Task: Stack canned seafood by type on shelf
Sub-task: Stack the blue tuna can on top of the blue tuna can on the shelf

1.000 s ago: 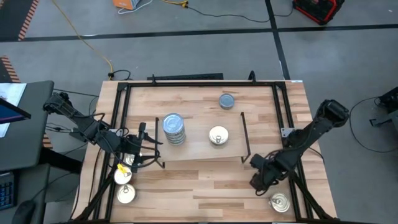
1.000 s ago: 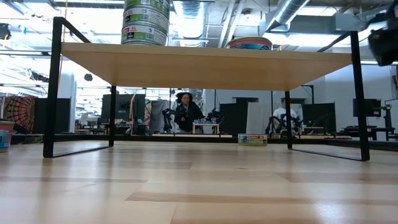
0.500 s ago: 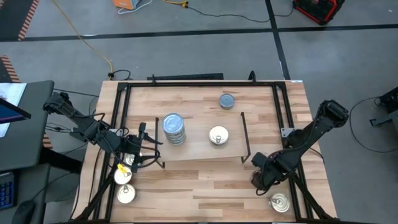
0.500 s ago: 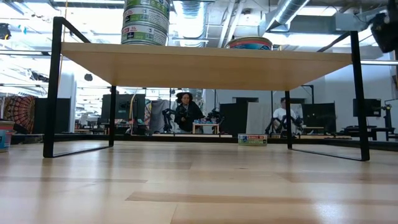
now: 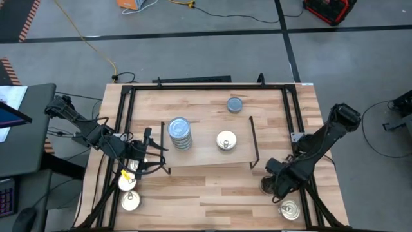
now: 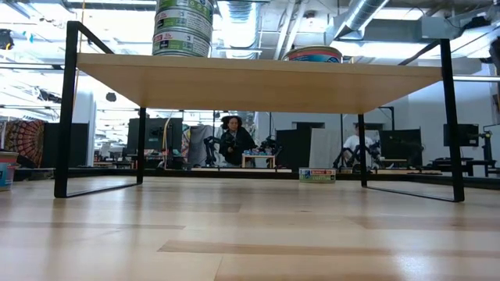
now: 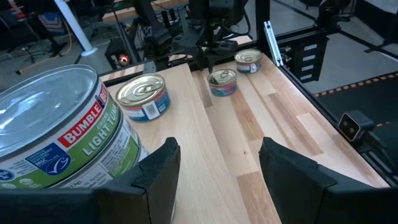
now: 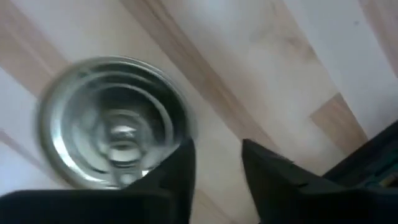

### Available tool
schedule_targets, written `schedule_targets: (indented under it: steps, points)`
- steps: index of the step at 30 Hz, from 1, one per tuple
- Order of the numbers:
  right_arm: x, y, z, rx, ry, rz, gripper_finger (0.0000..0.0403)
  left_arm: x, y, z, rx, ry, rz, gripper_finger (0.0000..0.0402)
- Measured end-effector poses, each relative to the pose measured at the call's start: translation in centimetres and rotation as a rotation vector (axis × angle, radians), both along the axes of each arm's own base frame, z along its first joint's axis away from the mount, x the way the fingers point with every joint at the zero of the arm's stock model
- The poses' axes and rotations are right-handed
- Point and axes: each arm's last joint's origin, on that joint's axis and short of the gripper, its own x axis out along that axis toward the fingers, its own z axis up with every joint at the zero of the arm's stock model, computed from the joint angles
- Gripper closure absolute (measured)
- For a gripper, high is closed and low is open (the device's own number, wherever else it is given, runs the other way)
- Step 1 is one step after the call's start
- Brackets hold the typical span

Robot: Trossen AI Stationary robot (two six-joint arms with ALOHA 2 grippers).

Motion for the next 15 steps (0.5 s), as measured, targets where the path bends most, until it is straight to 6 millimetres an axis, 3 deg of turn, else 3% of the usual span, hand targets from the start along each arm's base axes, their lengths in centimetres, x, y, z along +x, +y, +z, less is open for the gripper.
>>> schedule_targets:
  steps: [5, 10, 15]
  points:
    - [-1.7, -1.5, 0.9, 0.034, -0.122, -0.029, 0.0298, 0.0, 0.0, 0.0, 0.0, 0.0, 0.0, 0.0191]
    - [-3.6, -3.2, 2.4, 0.193, -0.341, -0.107, 0.0311, 0.0, 0.0, 0.0, 0.001, 0.0, -0.001, 0.0191]
    - [-4.4, -3.6, 0.4, 0.284, -0.43, -0.132, 0.0299, 0.0, 0.0, 0.0, 0.001, 0.0, -0.001, 0.0191]
